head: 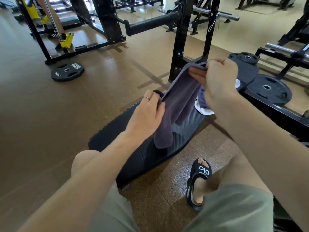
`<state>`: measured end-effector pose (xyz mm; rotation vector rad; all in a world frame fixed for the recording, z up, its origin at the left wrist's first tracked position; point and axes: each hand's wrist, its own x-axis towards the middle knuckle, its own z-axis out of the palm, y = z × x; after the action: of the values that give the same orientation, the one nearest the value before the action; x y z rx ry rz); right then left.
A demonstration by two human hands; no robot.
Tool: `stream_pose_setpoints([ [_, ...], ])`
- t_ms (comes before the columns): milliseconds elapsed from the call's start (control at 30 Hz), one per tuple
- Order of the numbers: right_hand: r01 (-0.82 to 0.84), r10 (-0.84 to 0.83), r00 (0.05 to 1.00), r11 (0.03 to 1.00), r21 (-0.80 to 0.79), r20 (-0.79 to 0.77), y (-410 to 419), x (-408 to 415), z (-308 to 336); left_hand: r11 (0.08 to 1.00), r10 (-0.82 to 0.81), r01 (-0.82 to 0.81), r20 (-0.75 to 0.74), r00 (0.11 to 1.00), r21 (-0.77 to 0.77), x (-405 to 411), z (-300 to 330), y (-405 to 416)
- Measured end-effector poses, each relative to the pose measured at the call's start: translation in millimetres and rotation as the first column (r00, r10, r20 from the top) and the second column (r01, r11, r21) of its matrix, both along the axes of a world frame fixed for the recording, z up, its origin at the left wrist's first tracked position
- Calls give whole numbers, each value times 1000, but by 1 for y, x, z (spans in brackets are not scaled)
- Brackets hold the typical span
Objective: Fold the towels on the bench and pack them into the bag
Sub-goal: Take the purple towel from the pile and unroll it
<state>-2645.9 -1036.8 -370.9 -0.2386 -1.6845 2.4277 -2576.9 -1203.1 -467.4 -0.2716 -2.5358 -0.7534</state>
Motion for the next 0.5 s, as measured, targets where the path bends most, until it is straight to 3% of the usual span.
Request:
stream_pose_setpoints([
  [100, 88, -103, 994, 962, 259, 43, 22, -13, -14, 996, -83, 79, -94, 992, -49, 3, 12, -33],
  [200, 86, -150, 986, 828, 553, 72, 40, -19, -29, 991, -92, 78, -121, 988, -111, 5, 26, -58],
  [400, -2, -110, 985, 763, 647, 133, 56, -16, -41, 924, -184, 157, -45, 982, -349, 11, 41, -85],
  [500, -68, -80, 980, 732, 678, 185, 62, -22, -43, 911, -194, 167, -35, 980, -377, 13, 46, -92],
])
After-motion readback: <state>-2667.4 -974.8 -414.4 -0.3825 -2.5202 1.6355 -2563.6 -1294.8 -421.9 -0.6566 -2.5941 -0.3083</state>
